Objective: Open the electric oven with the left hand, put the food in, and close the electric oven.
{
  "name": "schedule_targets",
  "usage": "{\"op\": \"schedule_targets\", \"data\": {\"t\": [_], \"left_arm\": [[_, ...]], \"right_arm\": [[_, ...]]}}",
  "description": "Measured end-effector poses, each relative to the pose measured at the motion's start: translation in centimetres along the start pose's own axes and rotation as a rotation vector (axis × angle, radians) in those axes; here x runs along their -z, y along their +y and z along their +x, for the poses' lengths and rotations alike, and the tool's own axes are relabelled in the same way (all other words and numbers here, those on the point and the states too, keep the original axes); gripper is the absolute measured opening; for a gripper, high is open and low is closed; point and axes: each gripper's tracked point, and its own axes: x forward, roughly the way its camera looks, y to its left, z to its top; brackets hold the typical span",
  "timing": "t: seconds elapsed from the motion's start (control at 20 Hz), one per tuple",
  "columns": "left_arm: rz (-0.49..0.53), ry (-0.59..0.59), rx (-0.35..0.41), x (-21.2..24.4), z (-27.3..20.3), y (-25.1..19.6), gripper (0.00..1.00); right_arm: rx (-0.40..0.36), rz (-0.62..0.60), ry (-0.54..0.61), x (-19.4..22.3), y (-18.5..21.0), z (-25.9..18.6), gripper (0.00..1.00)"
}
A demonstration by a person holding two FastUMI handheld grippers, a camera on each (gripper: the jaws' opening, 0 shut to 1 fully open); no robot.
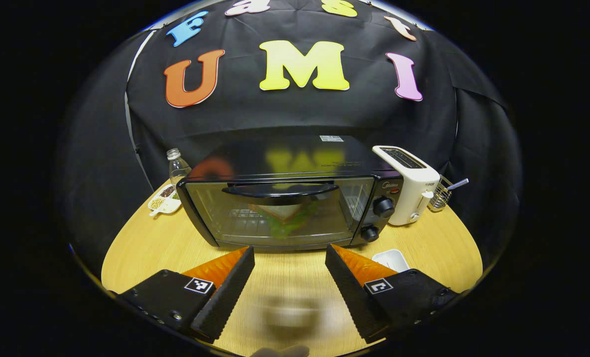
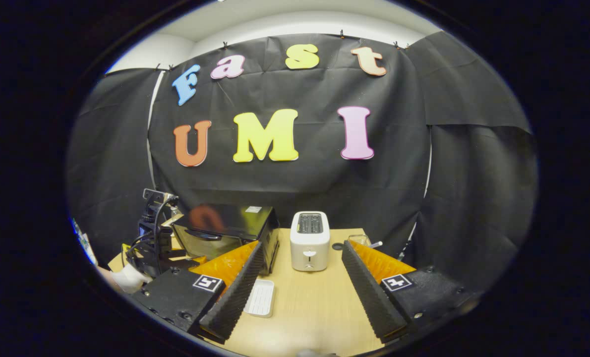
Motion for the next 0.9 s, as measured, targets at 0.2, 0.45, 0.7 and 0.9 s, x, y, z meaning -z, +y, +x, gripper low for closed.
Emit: {"op": "schedule_targets", "data": {"t": [0.2, 0.45, 0.7, 0.9], "left_arm": [[-0.02, -0.046, -0.043, -1.3, -3.9, -0.6, 0.95], [-0.025, -0.154, -0.038, -4.8, -10.5, -1.7, 0.95], [-0.008, -0.279, 0.013, -8.6, -19.3, -0.7, 0.95], [0.008, -0.372, 0.034, -11.6, -26.3, 1.9, 0.95]], "right_arm": [[-0.049, -0.009, -0.028, -0.3, -0.4, -0.8, 1.0], [-0.039, 0.006, -0.075, -2.0, -1.6, -2.3, 0.92], [0.014, 0.014, -0.115, -3.7, -0.3, -6.0, 0.9], [0.036, 0.024, -0.175, -6.2, 1.9, -10.5, 0.9]]}}
